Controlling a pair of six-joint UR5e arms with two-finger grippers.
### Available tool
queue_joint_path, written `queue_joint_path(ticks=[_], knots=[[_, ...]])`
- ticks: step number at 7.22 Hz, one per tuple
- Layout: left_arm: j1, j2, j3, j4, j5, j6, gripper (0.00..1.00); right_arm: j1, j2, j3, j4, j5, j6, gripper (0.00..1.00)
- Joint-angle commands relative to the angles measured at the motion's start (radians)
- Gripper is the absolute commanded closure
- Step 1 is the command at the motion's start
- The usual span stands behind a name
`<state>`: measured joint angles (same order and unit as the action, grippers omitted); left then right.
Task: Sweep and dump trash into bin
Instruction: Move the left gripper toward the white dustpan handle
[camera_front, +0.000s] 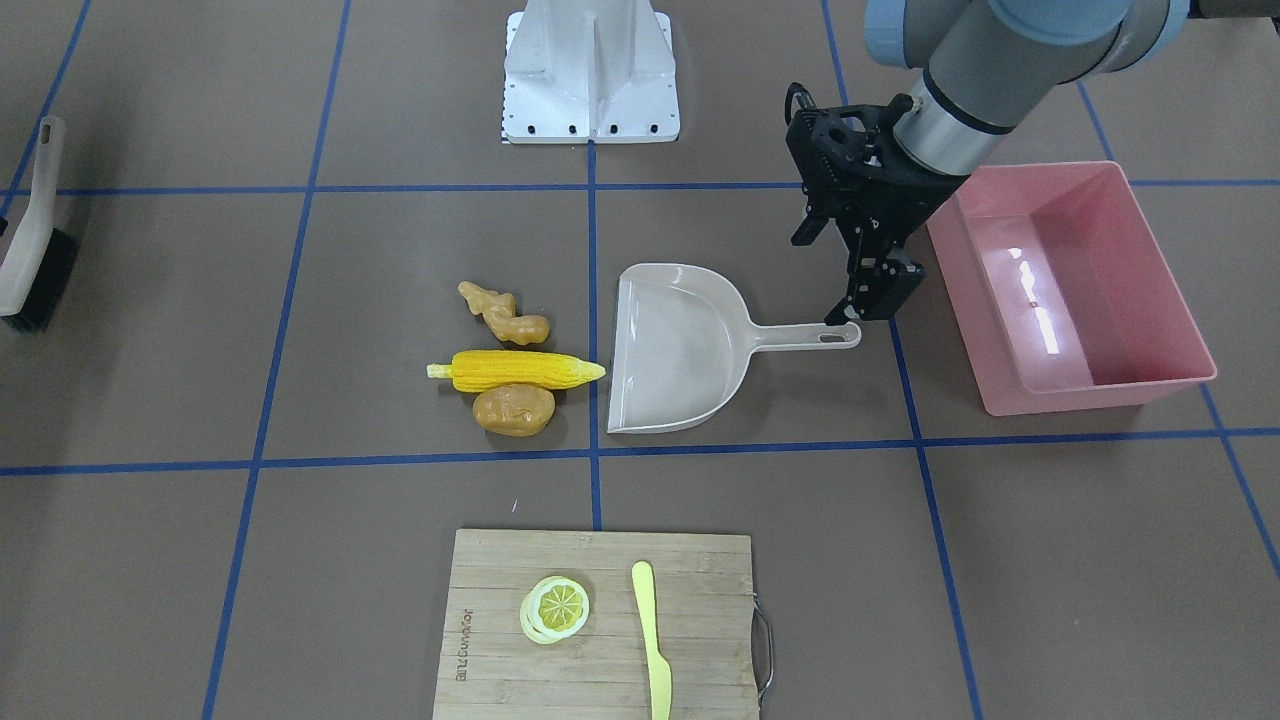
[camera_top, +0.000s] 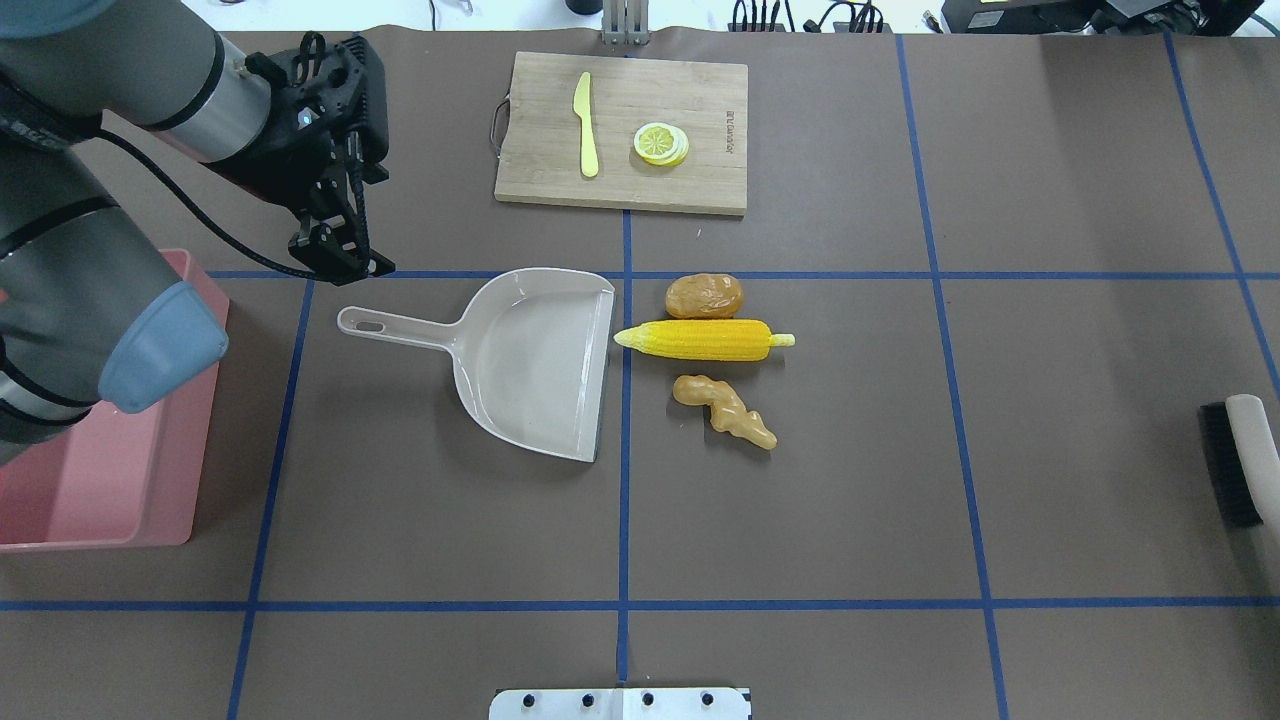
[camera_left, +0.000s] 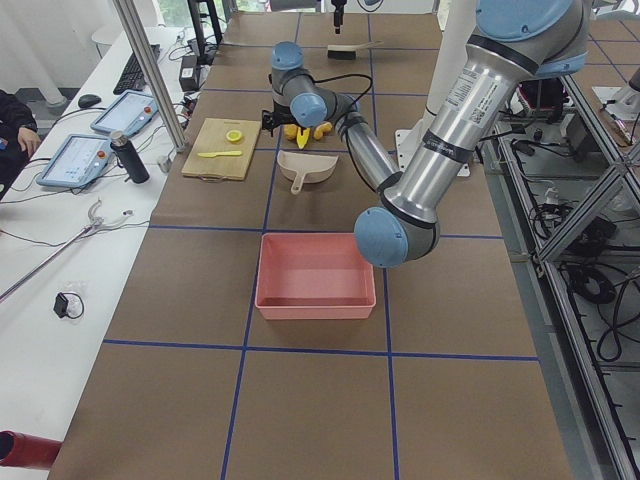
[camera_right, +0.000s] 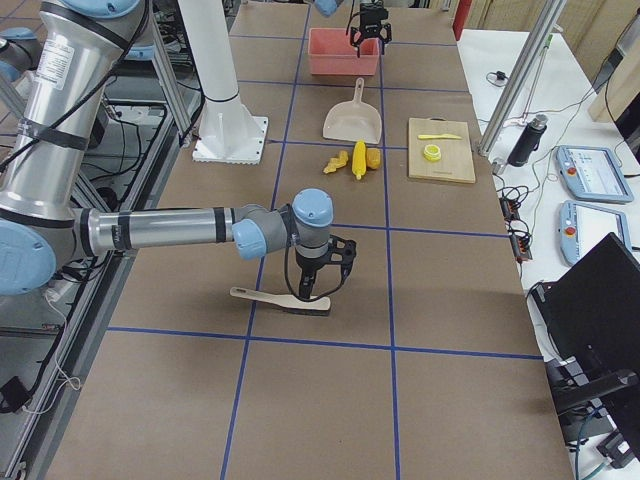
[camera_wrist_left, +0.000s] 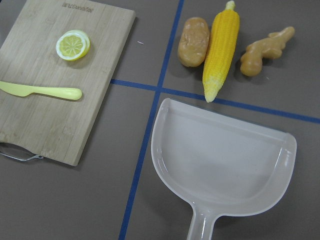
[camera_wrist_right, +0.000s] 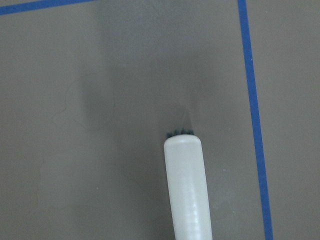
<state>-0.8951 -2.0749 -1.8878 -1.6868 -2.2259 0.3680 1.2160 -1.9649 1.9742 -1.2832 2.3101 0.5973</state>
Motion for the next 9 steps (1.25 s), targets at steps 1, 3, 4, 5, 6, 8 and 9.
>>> queue_joint_path(ticks=[1,3,4,5,6,8,9], knots=[[0.007,0.074,0.065,-0.184,-0.036,0.025,0.02,-0.003,-0.145,0.011,0.137,0.018,-0.022,0.00],[0.008,0.078,0.162,-0.311,-0.119,0.028,0.02,-0.006,-0.160,-0.066,0.231,0.072,0.007,0.00],[0.010,0.076,0.233,-0.426,-0.129,0.026,0.02,-0.007,-0.173,-0.070,0.229,0.075,0.021,0.00],[0.013,0.078,0.292,-0.553,-0.133,0.013,0.02,-0.033,-0.161,-0.069,0.231,0.081,0.085,0.00],[0.013,0.078,0.330,-0.650,-0.180,-0.038,0.02,-0.092,-0.148,-0.070,0.229,0.081,0.111,0.00],[0.015,0.079,0.476,-0.917,-0.189,-0.170,0.02,-0.215,-0.146,-0.057,0.328,0.050,0.308,0.01],[0.025,0.079,0.527,-0.998,-0.189,-0.188,0.02,-0.242,-0.147,-0.058,0.349,0.029,0.317,0.01]])
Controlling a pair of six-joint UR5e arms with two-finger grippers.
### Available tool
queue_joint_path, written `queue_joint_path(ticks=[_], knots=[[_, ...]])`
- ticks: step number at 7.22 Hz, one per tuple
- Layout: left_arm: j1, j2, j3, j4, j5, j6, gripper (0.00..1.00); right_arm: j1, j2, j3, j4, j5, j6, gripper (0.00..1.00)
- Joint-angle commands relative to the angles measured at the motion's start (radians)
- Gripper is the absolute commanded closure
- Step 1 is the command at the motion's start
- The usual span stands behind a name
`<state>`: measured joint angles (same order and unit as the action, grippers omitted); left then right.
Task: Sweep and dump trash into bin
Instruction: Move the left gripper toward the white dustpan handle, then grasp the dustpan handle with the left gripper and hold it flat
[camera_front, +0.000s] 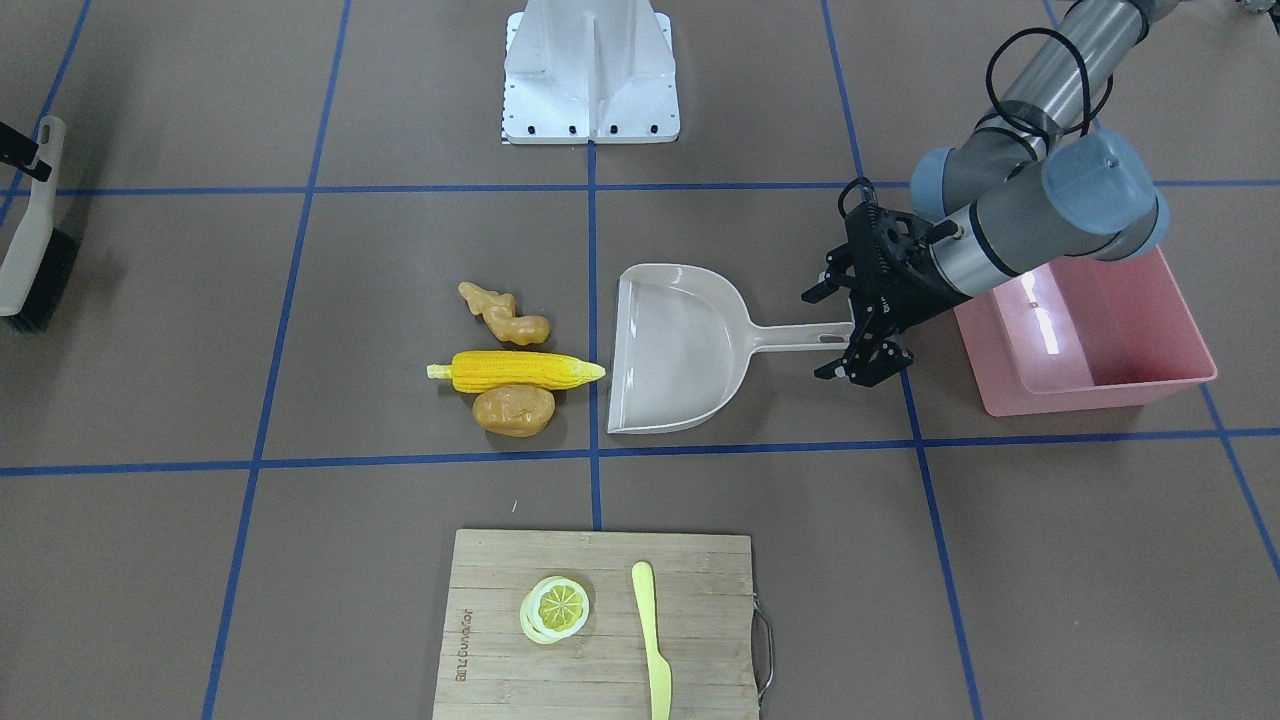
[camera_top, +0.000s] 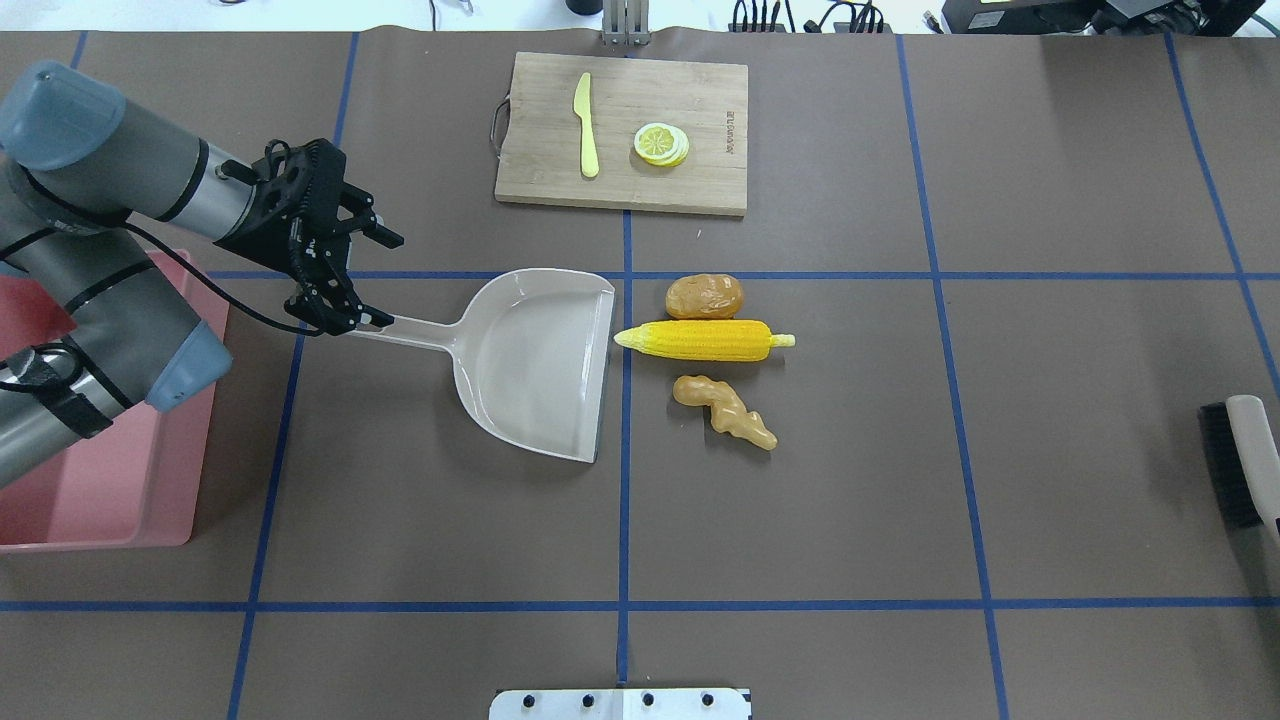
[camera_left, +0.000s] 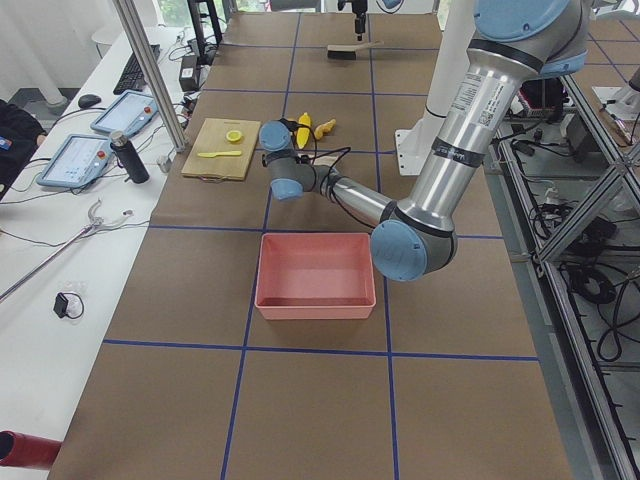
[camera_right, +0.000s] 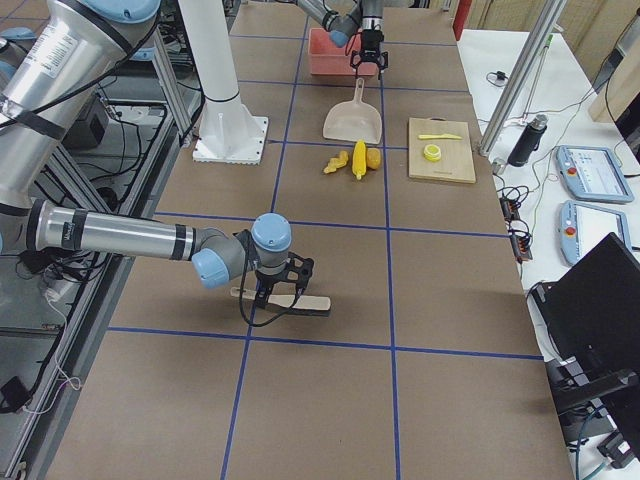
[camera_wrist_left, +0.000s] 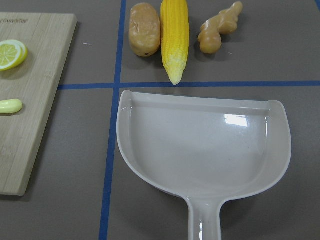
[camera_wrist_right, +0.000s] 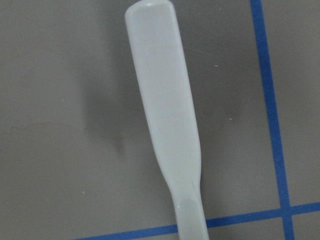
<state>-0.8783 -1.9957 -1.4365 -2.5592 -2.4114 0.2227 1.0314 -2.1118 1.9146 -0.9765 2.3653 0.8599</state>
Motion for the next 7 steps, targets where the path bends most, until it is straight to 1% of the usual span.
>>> queue_joint_path(ticks=[1,2,4,5,7], knots=[[0.027,0.000,0.089,-0.162,-0.003,-0.096,0.02,-0.065,-0.014,0.000,0.042,-0.027,0.054,0.01],[0.051,-0.002,0.091,-0.195,0.000,-0.164,0.02,-0.073,-0.025,-0.005,0.041,-0.037,0.060,0.01],[0.079,-0.002,0.103,-0.213,0.026,-0.163,0.02,-0.094,-0.036,-0.012,0.041,-0.037,0.062,0.01],[0.093,-0.003,0.105,-0.213,0.064,-0.160,0.02,-0.120,-0.036,-0.015,0.039,-0.038,0.082,0.01],[0.130,-0.015,0.113,-0.213,0.124,-0.160,0.02,-0.164,-0.034,-0.041,0.041,-0.049,0.082,0.04]])
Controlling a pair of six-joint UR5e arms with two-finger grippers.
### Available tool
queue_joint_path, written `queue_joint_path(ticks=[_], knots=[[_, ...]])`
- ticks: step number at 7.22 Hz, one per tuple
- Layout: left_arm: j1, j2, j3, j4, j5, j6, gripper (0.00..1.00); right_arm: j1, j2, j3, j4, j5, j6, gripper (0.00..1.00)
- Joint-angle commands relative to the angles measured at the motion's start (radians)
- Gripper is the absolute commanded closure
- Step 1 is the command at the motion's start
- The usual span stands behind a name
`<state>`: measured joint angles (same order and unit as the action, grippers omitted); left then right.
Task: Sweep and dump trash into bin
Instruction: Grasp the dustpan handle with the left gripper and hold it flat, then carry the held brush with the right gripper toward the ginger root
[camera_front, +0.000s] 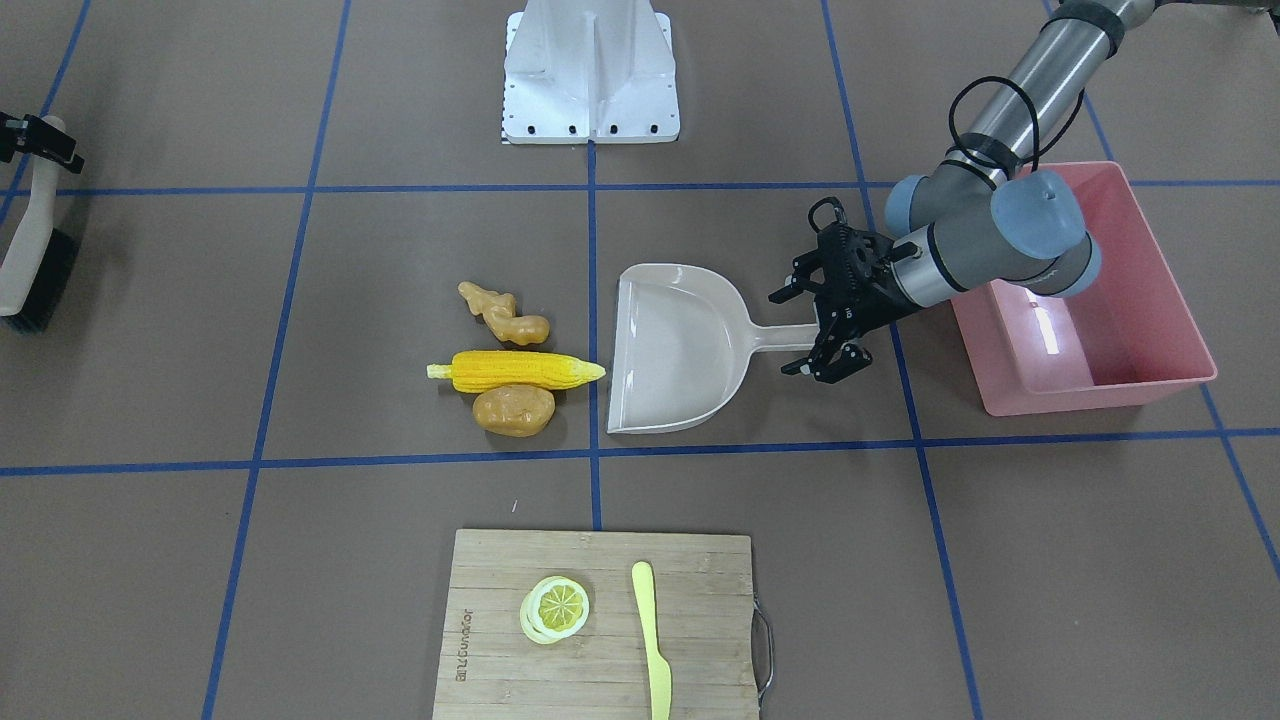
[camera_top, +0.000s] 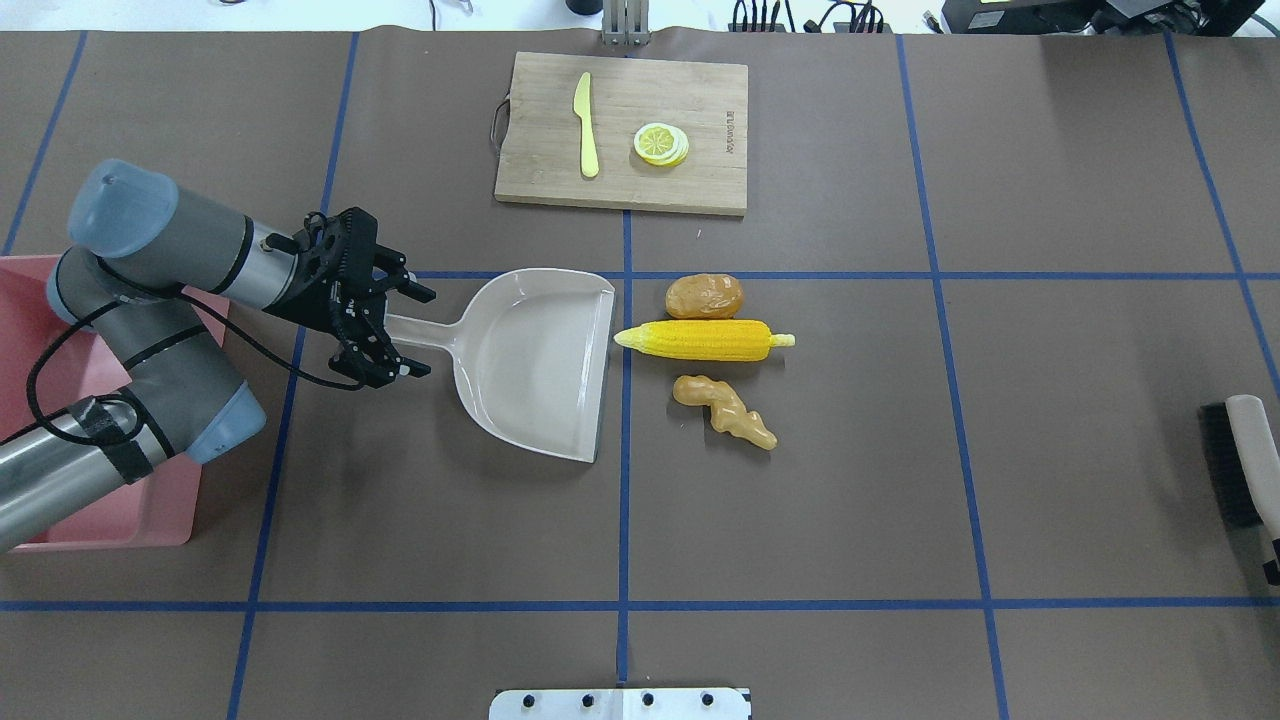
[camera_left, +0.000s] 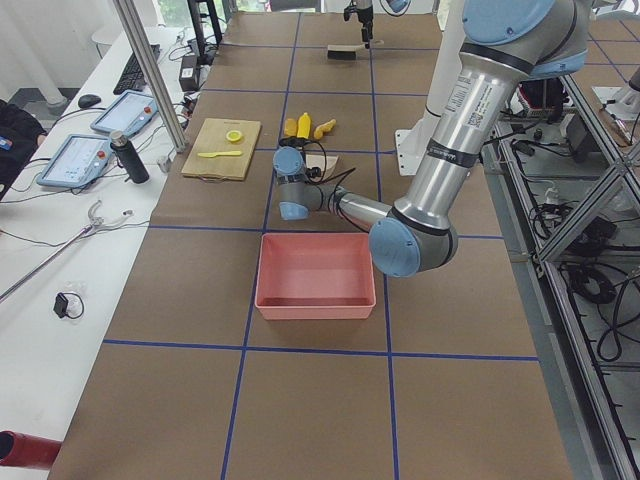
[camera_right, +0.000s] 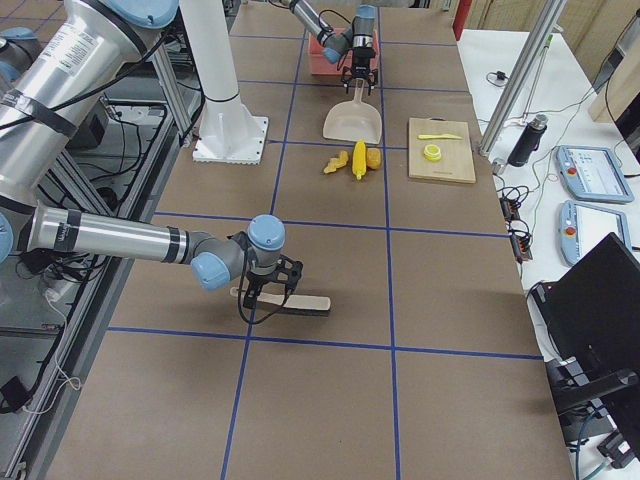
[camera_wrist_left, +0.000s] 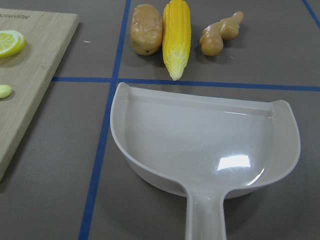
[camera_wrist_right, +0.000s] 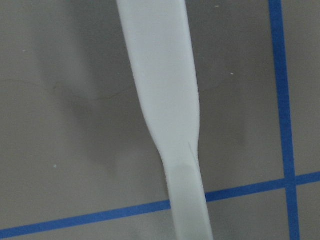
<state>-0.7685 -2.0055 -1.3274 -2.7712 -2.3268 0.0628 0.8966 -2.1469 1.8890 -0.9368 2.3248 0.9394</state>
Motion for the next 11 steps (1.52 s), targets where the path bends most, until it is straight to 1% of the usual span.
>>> queue_joint_path(ticks=[1,2,3,6,7,8,9,10,11], knots=[[0.029,-0.006,0.004,-0.001,0.053,0.003,0.03,-0.044,0.002,-0.025,0.001,-0.016,0.001,0.13],[0.037,-0.006,0.005,0.002,0.055,0.011,0.03,-0.045,0.002,-0.027,0.001,-0.015,-0.008,0.54],[0.046,-0.006,0.011,0.004,0.063,0.020,0.03,-0.048,0.002,-0.027,0.001,-0.013,-0.001,1.00],[0.054,-0.013,0.019,0.010,0.063,0.037,0.03,-0.047,0.001,-0.019,0.001,0.010,0.001,1.00],[0.055,-0.013,0.017,0.010,0.064,0.037,0.03,-0.051,0.002,-0.002,0.000,0.013,0.002,1.00],[0.061,-0.015,0.017,0.010,0.067,0.037,0.03,-0.094,0.016,0.030,-0.005,0.012,0.021,1.00],[0.066,-0.015,0.017,0.012,0.081,0.037,0.03,-0.205,0.062,0.101,-0.019,0.005,0.138,1.00],[0.067,-0.016,0.017,0.013,0.086,0.037,0.03,-0.252,0.128,0.152,-0.080,0.004,0.215,1.00],[0.067,-0.018,0.016,0.013,0.086,0.037,0.03,-0.254,0.231,0.224,-0.250,0.001,0.219,1.00]])
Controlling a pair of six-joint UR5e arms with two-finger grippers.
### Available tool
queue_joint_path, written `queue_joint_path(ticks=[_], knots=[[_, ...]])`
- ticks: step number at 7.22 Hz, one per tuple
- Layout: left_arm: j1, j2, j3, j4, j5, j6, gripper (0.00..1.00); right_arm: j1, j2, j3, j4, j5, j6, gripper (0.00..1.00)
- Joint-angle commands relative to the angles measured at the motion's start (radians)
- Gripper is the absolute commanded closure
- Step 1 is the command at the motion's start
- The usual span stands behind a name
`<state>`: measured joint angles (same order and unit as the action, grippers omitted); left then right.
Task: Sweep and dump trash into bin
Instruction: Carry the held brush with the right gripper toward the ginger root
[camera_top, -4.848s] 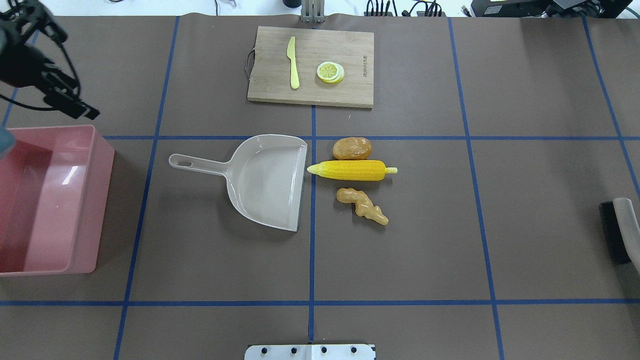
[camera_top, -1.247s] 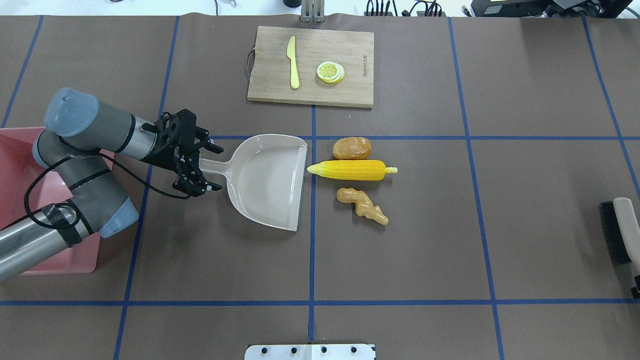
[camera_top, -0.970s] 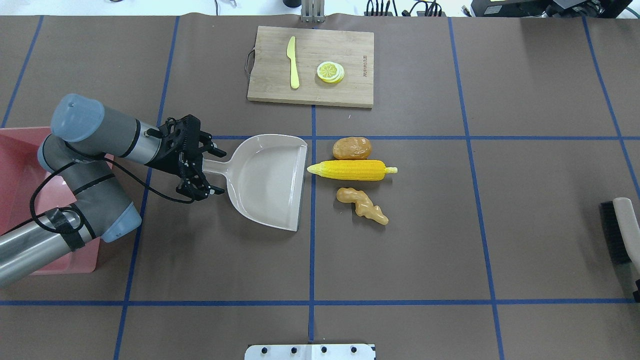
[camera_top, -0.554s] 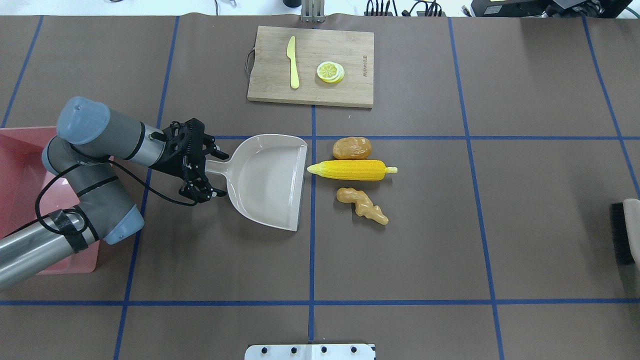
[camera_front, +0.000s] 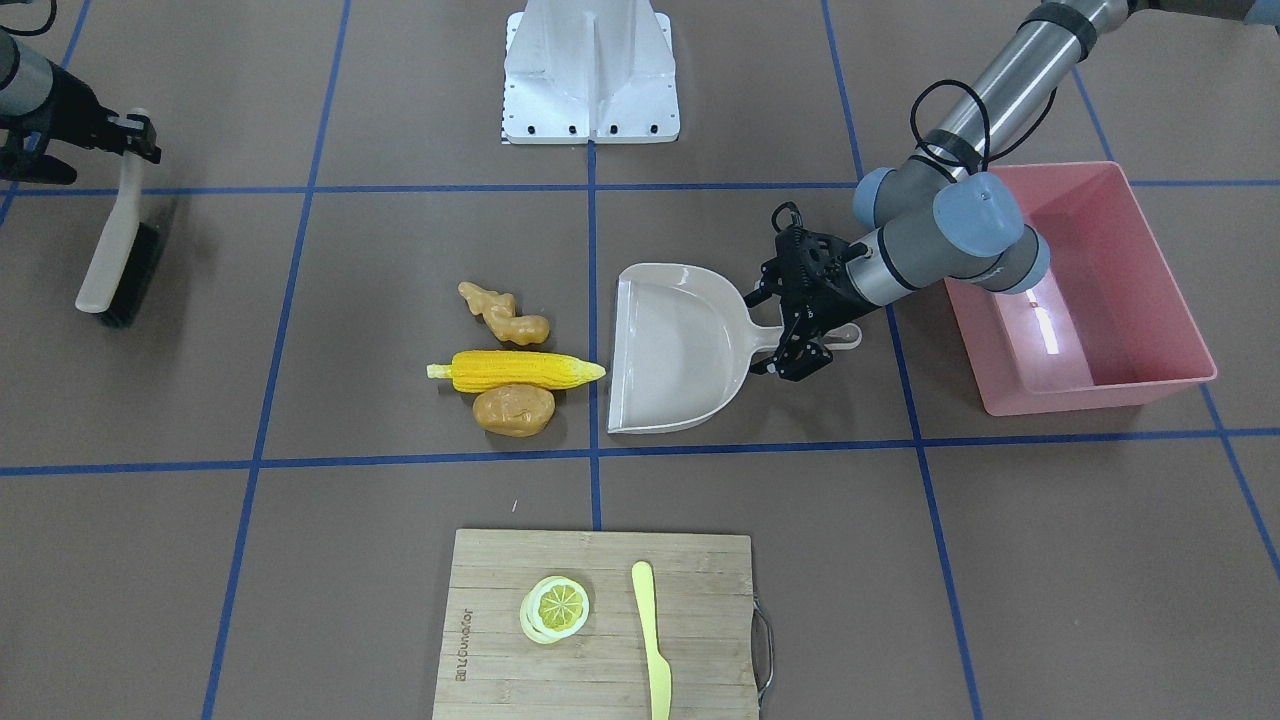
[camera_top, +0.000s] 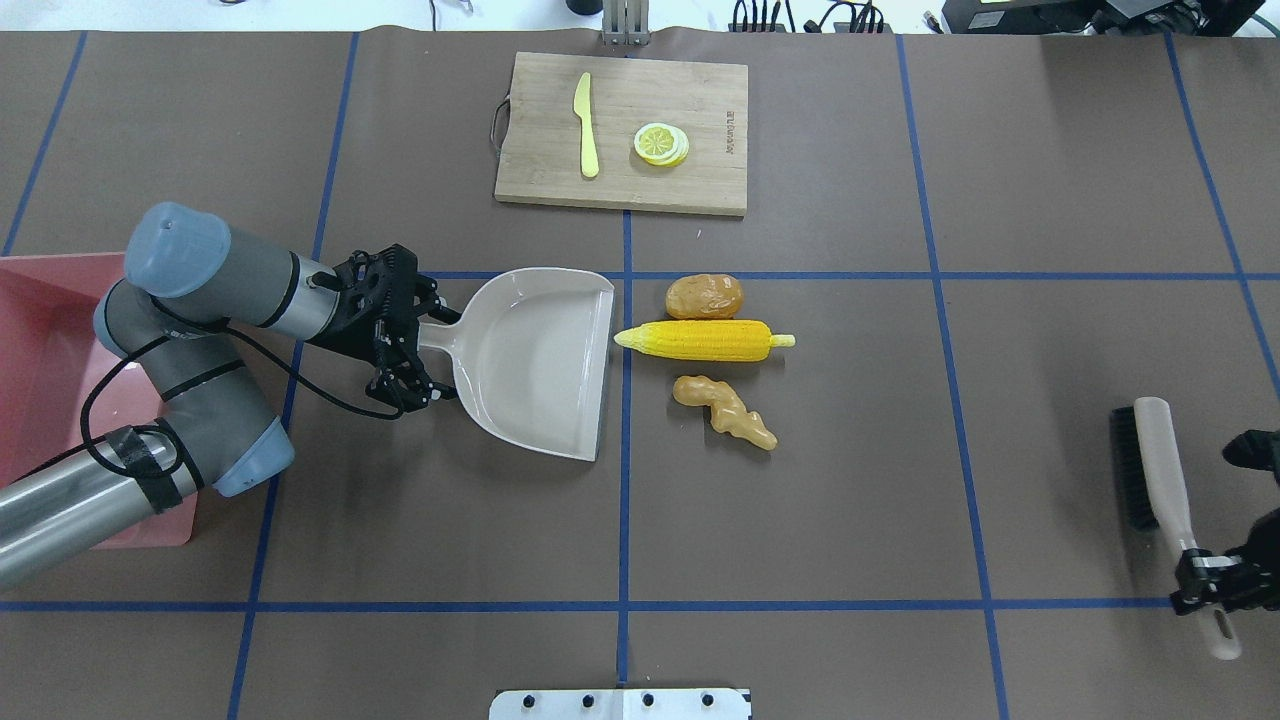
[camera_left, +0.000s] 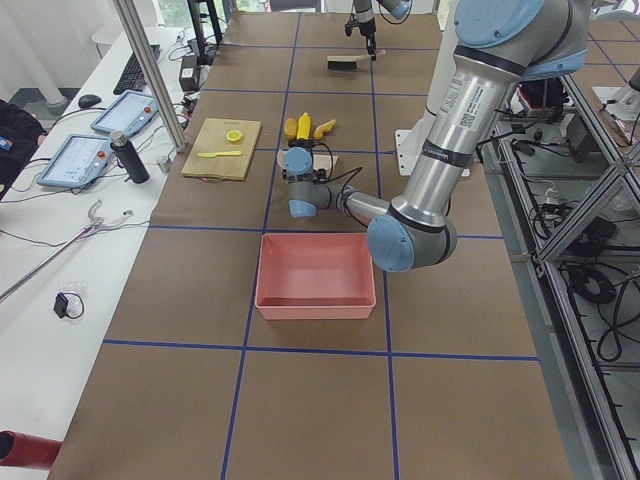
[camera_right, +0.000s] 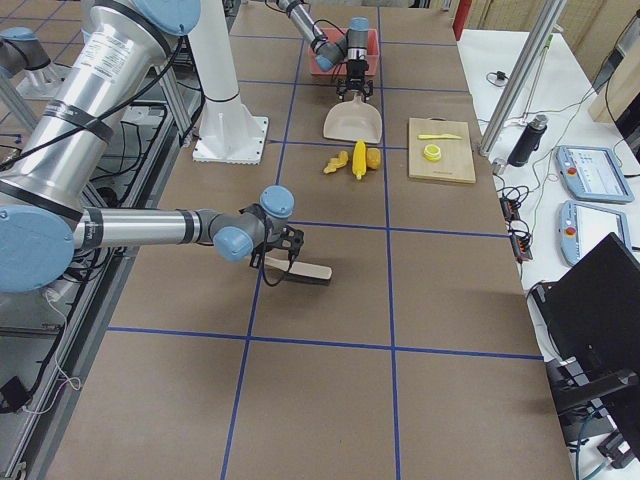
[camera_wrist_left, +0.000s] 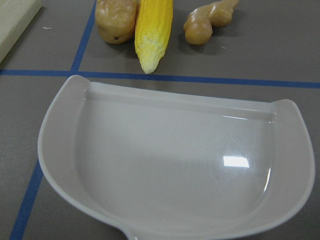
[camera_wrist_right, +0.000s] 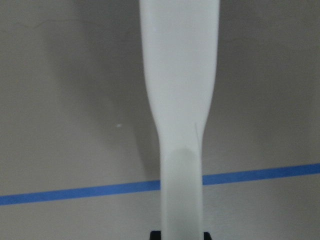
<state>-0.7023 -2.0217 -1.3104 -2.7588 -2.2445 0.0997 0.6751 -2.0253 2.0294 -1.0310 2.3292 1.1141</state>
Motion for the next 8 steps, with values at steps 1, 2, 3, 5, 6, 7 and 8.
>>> queue_joint_path(ticks=[1,2,3,5,6,7,8], knots=[[0.000,-0.003,-0.001,0.001,0.003,-0.002,0.03,-0.035,0.248,0.150,-0.383,-0.007,0.044,1.00],[0.000,-0.003,-0.004,0.004,0.003,-0.002,0.03,-0.055,0.387,0.166,-0.547,-0.030,0.046,1.00],[0.000,-0.003,-0.012,0.017,0.003,-0.002,0.03,-0.095,0.460,0.155,-0.605,-0.084,0.046,1.00],[0.000,-0.003,-0.013,0.019,0.006,-0.002,0.03,-0.121,0.600,0.083,-0.658,-0.099,0.055,1.00],[0.000,-0.005,-0.013,0.022,0.019,-0.002,0.03,-0.124,0.666,0.024,-0.661,-0.099,0.061,1.00],[0.000,-0.005,-0.013,0.025,0.019,-0.002,0.03,-0.161,0.715,-0.004,-0.659,-0.108,0.122,1.00],[0.000,-0.005,-0.013,0.025,0.019,-0.002,0.03,-0.176,0.743,-0.033,-0.658,-0.119,0.125,1.00]])
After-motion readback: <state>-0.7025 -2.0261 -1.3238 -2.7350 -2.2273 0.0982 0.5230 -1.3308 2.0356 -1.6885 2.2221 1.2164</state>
